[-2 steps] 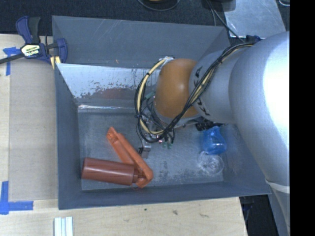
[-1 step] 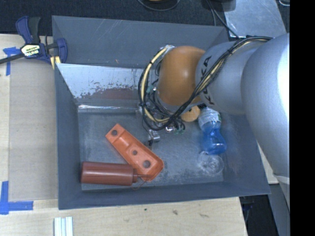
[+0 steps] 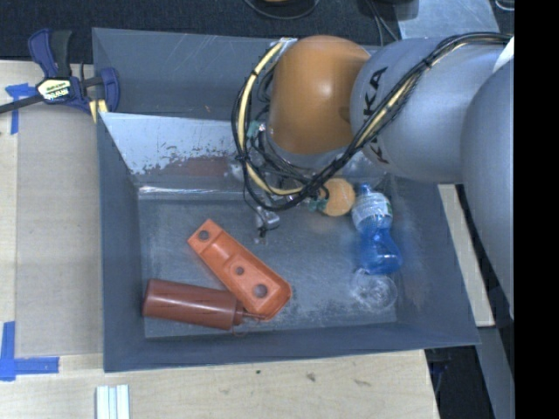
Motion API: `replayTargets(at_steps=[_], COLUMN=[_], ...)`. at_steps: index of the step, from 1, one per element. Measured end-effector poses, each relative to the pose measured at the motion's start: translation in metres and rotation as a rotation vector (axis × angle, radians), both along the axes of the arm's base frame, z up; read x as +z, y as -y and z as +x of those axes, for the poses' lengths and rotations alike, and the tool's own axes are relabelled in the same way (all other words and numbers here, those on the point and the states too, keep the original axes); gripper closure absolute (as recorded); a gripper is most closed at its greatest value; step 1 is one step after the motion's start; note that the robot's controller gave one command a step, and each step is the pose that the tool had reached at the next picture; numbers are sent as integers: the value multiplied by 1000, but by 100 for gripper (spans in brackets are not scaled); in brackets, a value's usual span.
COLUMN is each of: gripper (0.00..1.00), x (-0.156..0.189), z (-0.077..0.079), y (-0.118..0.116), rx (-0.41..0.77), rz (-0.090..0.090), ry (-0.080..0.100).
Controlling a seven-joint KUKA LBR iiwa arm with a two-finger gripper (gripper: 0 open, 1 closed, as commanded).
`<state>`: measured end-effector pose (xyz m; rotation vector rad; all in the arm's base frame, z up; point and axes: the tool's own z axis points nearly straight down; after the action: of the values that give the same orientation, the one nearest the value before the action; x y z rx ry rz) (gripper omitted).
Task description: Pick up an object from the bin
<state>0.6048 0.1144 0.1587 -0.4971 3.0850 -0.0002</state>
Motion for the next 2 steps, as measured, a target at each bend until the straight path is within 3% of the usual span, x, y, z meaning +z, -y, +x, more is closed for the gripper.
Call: replayTargets(at_steps=[1,2], gripper=[0,0], x=[-24,-51], z=[-11,-10], y=[-23,-37], rx=[-161,-98], rz=[3,2], ry=[2,2])
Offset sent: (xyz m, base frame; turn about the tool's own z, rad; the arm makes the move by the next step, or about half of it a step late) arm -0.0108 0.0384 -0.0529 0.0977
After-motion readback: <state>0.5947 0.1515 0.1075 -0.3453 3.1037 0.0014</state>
